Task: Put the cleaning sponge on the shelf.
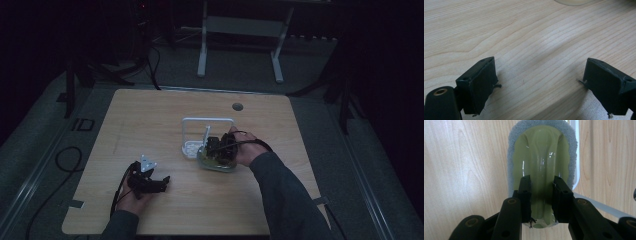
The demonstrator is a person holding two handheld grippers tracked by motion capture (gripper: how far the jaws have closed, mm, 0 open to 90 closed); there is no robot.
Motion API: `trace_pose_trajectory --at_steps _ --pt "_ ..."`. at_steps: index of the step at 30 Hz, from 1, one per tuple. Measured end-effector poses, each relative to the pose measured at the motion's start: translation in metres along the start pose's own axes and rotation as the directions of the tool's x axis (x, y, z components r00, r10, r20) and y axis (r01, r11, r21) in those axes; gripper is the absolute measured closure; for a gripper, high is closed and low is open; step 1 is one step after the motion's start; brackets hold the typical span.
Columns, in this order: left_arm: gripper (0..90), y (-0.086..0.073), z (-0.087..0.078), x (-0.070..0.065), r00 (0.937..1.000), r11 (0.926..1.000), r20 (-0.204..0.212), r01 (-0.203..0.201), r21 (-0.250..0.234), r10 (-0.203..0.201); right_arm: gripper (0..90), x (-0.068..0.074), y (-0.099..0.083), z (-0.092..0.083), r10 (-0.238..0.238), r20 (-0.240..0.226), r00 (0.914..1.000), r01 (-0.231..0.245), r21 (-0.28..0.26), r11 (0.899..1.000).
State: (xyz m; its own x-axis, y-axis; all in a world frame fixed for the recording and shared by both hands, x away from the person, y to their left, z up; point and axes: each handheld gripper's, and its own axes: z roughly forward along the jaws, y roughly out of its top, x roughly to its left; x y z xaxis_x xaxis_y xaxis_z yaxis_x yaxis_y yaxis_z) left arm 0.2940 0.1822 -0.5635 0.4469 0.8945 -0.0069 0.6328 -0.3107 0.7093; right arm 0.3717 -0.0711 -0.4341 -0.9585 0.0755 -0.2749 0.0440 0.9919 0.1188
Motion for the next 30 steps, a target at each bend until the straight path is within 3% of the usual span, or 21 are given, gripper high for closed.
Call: trace_pose_trajectory --at_steps 8,30 --pt "11.6 0.0 0.0 0.0 1.0 1.0 0.0 0.0 0.0 0.0 71.8 -0.002 0.005 0.003 -0.009 -0.006 0.9999 0.009 -0.009 1.0" --pt "11.6 0.0 0.0 0.0 1.0 1.0 0.0 0.0 0.001 0.0 71.7 -0.003 0.022 0.003 -0.046 0.032 0.9984 0.046 -0.016 0.999"
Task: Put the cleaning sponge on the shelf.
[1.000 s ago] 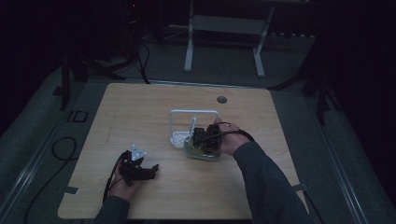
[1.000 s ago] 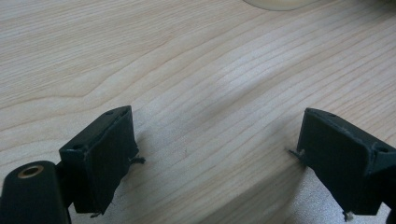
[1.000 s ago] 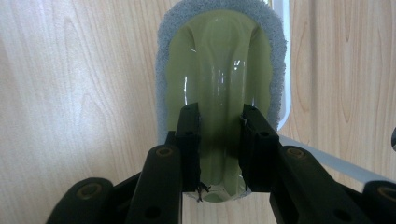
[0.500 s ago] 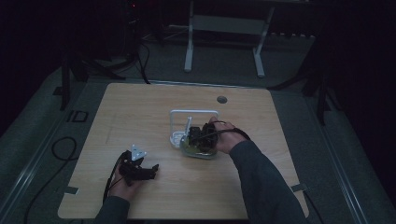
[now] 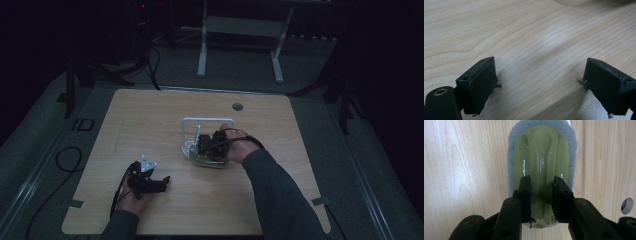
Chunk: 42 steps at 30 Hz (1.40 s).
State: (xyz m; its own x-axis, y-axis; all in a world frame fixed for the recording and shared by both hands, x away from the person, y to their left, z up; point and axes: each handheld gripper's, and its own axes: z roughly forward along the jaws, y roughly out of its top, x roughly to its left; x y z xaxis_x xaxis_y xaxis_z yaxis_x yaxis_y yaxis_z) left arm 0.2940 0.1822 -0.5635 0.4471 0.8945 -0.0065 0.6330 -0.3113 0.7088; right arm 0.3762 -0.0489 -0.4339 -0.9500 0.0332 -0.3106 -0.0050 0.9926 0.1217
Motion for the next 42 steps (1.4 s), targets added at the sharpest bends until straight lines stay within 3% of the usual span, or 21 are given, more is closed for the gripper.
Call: trace_pose_trajectory --at_steps 9,42 --pt "11.6 0.0 0.0 0.0 1.0 1.0 0.001 -0.001 0.002 0.001 71.7 -0.001 0.006 0.002 -0.013 0.018 0.9997 0.013 -0.013 1.0" --pt "11.6 0.0 0.0 0.0 1.0 1.0 0.002 -0.004 -0.001 0.004 71.7 -0.007 0.014 0.017 -0.05 0.058 0.9971 0.049 0.017 0.999"
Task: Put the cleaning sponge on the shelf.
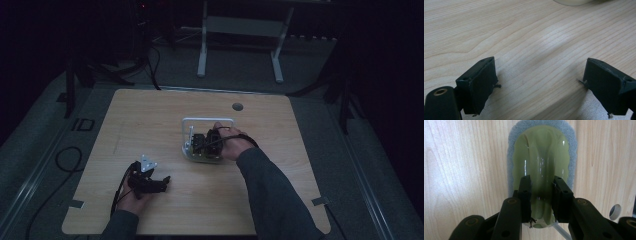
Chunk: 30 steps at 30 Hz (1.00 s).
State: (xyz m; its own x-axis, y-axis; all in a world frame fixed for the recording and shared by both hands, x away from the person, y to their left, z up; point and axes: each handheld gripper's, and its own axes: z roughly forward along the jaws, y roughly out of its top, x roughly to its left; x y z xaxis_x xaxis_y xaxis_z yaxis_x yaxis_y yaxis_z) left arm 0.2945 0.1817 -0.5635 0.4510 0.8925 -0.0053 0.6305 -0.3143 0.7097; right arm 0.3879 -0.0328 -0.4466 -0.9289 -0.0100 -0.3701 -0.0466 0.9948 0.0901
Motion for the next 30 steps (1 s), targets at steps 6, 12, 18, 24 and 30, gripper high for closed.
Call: trace_pose_trajectory --at_steps 6,12,18,24,30 --pt "11.6 0.0 0.0 0.0 1.0 1.0 0.0 0.0 0.0 0.0 71.7 0.001 0.002 0.005 -0.018 0.009 0.9998 0.018 0.023 1.0" --pt "11.6 0.0 0.0 0.0 1.0 1.0 0.0 0.0 0.0 0.0 71.7 0.002 0.006 0.01 -0.028 0.019 0.9994 0.027 0.034 0.999" --pt "11.6 0.0 0.0 0.0 1.0 1.0 0.0 0.0 0.0 0.0 71.7 0.002 0.009 0.015 -0.041 0.035 0.9986 0.038 0.062 0.997" --pt "11.6 0.0 0.0 0.0 1.0 1.0 0.0 0.0 0.0 0.0 71.7 0.002 0.01 0.018 -0.043 0.045 0.9981 0.04 0.063 0.997" --pt "11.6 0.0 0.0 0.0 1.0 1.0 0.0 0.0 0.0 0.0 71.7 0.0 0.01 0.019 -0.04 0.055 0.9977 0.036 0.063 0.997"
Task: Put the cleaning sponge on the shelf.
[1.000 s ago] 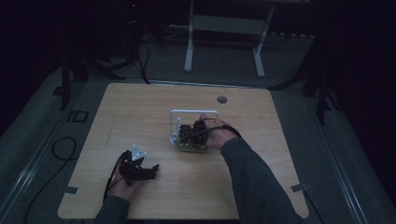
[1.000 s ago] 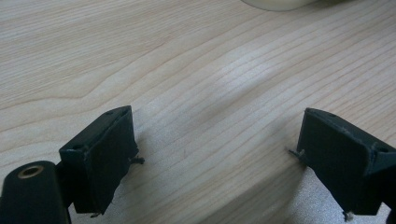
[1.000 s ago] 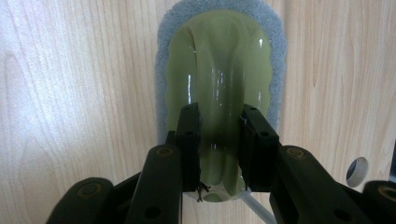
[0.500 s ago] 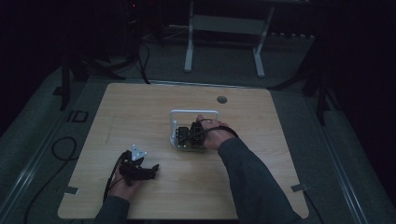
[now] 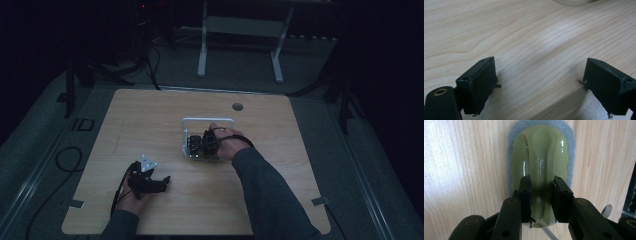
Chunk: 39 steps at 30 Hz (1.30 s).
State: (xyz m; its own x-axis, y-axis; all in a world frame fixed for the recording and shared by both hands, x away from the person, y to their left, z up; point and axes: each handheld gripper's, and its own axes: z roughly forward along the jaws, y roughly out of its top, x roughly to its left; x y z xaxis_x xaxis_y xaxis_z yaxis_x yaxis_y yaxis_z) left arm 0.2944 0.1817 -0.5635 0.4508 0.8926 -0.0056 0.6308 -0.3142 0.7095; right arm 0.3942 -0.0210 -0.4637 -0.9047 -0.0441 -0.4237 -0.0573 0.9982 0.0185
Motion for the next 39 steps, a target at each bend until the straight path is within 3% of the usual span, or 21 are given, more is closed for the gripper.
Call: trace_pose_trajectory --at_steps 16,31,39 --pt "11.6 0.0 0.0 0.0 1.0 1.0 0.0 0.0 0.0 0.0 71.7 -0.002 0.001 0.006 0.004 0.076 0.9971 -0.004 0.001 1.0" --pt "11.6 0.0 0.0 0.0 1.0 1.0 0.0 0.0 0.0 0.0 72.4 -0.003 0.0 0.011 0.004 0.153 0.9882 -0.005 0.005 1.0" --pt "11.6 0.0 0.0 0.0 1.0 1.0 0.0 0.0 -0.001 0.0 62.2 -0.004 0.0 0.007 0.022 0.155 0.9877 -0.021 -0.008 1.0"
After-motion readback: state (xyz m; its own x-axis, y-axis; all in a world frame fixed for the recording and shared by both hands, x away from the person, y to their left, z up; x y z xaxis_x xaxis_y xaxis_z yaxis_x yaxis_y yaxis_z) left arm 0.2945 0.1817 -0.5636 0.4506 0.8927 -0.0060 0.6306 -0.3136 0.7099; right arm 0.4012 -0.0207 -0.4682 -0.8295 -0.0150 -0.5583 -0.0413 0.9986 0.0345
